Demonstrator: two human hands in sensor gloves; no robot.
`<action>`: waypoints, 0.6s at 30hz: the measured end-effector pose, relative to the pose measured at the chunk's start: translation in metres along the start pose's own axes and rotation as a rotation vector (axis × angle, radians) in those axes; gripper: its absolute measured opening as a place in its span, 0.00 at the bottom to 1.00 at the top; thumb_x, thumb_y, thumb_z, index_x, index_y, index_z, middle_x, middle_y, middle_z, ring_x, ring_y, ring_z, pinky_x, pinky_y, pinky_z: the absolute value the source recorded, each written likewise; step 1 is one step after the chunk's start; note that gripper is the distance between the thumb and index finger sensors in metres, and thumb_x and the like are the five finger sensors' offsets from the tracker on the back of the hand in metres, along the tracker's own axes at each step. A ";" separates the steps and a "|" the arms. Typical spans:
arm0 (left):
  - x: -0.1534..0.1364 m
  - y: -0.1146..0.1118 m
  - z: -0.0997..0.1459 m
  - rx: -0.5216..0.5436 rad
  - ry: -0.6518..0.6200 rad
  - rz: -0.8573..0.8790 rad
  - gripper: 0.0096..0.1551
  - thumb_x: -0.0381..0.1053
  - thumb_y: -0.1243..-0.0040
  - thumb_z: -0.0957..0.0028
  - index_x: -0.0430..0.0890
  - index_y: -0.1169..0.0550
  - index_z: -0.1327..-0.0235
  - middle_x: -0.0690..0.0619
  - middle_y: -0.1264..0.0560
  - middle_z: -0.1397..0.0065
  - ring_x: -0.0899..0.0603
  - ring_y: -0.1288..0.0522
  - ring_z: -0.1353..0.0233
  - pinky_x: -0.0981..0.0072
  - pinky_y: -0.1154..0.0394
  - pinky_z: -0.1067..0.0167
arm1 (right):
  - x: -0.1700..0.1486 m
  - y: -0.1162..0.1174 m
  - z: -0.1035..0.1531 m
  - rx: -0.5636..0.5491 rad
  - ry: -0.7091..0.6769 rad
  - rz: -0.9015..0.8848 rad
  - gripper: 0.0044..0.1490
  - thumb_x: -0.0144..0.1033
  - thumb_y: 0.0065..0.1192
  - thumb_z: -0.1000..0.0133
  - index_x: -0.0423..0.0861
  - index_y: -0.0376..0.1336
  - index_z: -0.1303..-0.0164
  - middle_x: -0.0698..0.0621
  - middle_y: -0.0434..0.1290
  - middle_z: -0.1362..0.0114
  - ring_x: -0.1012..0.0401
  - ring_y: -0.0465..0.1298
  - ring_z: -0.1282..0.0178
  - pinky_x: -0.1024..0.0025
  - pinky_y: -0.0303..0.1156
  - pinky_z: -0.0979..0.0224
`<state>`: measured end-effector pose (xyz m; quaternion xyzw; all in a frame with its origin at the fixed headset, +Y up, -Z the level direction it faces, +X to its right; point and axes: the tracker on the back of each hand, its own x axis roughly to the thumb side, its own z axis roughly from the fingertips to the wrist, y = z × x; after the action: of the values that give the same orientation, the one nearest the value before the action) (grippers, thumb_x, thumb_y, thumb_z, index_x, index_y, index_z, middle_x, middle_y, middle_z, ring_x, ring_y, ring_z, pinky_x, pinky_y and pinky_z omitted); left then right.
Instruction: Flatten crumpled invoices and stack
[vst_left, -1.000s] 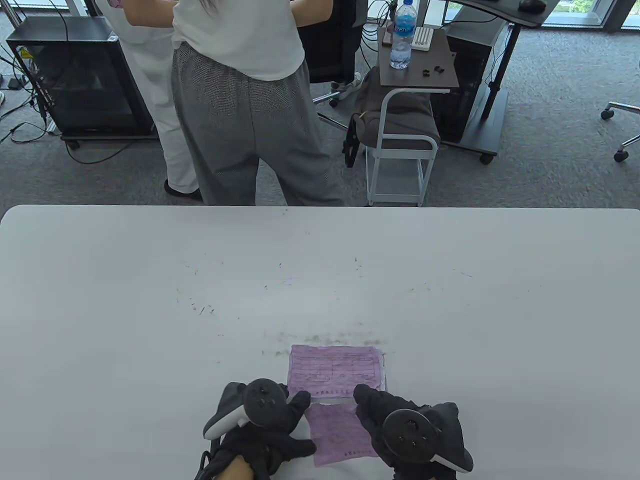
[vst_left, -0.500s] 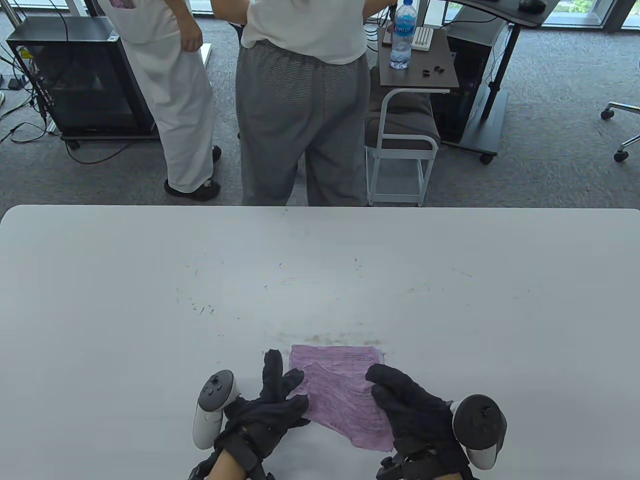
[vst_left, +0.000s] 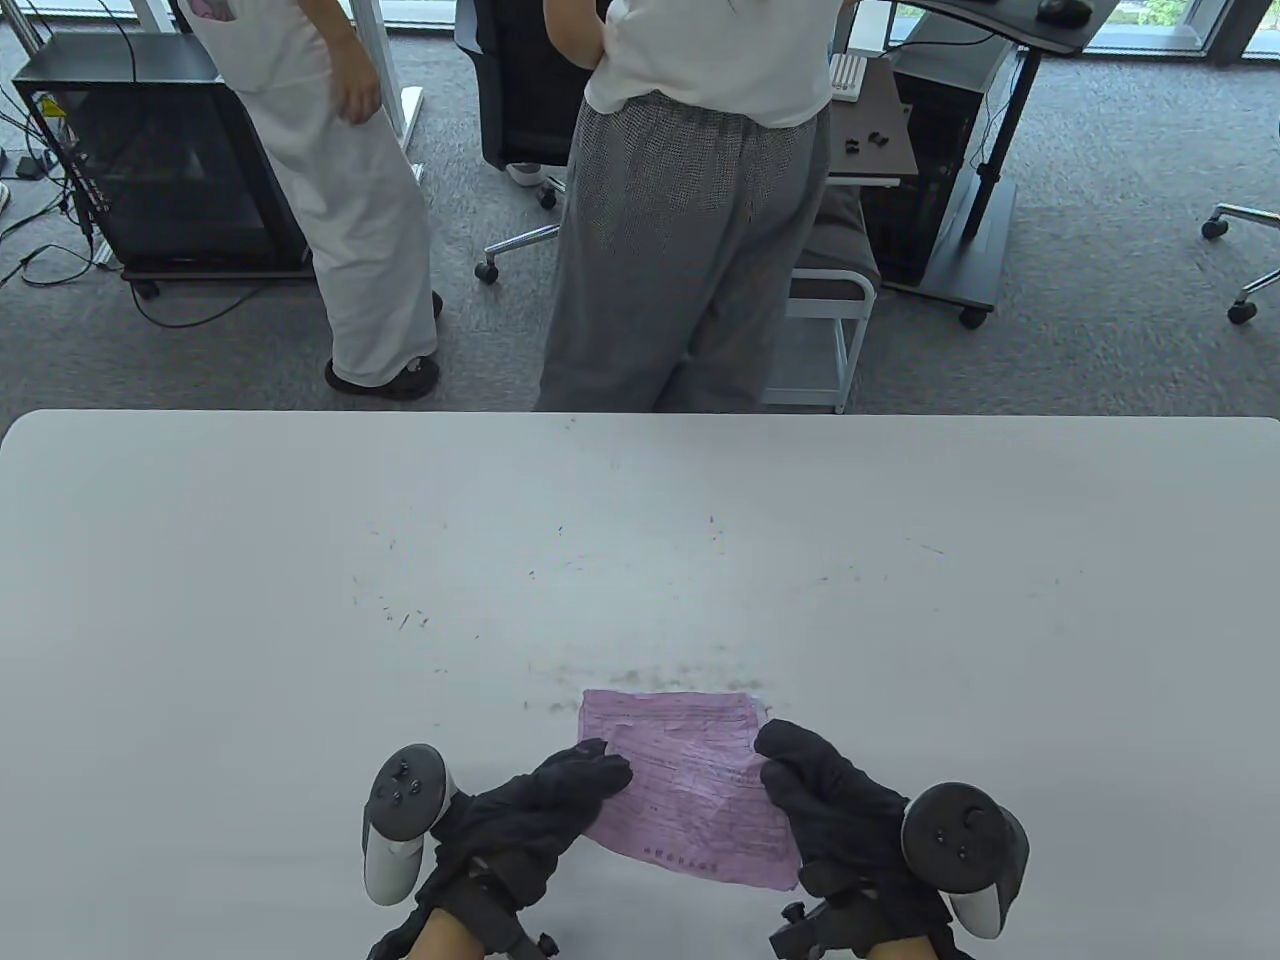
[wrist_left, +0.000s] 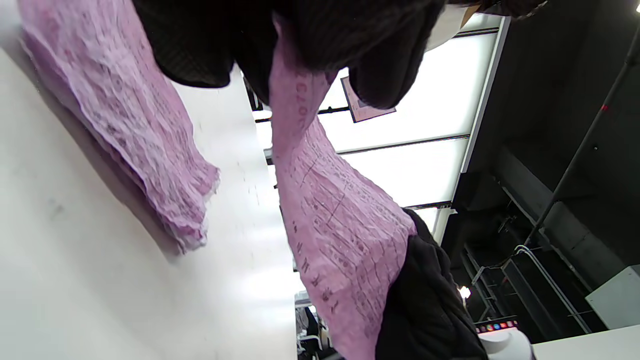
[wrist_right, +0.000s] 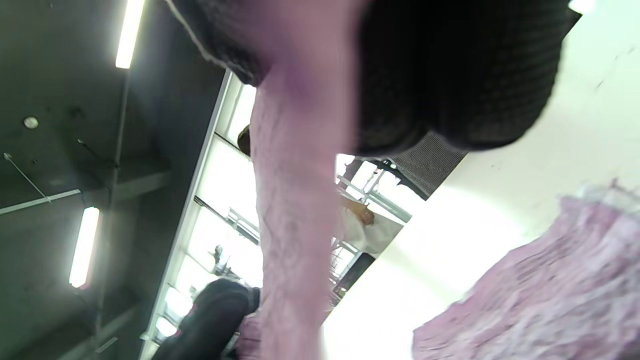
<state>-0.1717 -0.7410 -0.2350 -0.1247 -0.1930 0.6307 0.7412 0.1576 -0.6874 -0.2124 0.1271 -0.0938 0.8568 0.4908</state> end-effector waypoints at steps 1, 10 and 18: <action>0.002 0.001 0.001 0.012 0.006 -0.048 0.20 0.33 0.41 0.39 0.49 0.19 0.37 0.39 0.34 0.23 0.43 0.23 0.34 0.44 0.26 0.33 | 0.000 0.000 0.000 0.001 0.004 0.022 0.26 0.32 0.62 0.43 0.41 0.62 0.35 0.45 0.78 0.47 0.54 0.82 0.57 0.58 0.83 0.54; 0.028 0.002 -0.002 0.032 0.013 -0.334 0.26 0.33 0.44 0.40 0.36 0.29 0.27 0.36 0.38 0.24 0.36 0.26 0.33 0.36 0.30 0.36 | 0.029 0.009 -0.016 0.078 0.091 0.352 0.30 0.27 0.64 0.43 0.38 0.59 0.31 0.39 0.76 0.42 0.49 0.81 0.52 0.53 0.81 0.51; 0.025 -0.007 -0.024 -0.065 0.139 -0.518 0.30 0.41 0.47 0.36 0.34 0.35 0.22 0.35 0.45 0.21 0.27 0.33 0.28 0.31 0.35 0.35 | 0.020 0.030 -0.057 0.214 0.118 0.632 0.33 0.27 0.66 0.44 0.38 0.57 0.29 0.39 0.74 0.40 0.49 0.80 0.50 0.52 0.81 0.49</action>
<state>-0.1521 -0.7166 -0.2501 -0.1379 -0.1875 0.4033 0.8850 0.1149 -0.6695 -0.2612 0.0924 -0.0096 0.9775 0.1894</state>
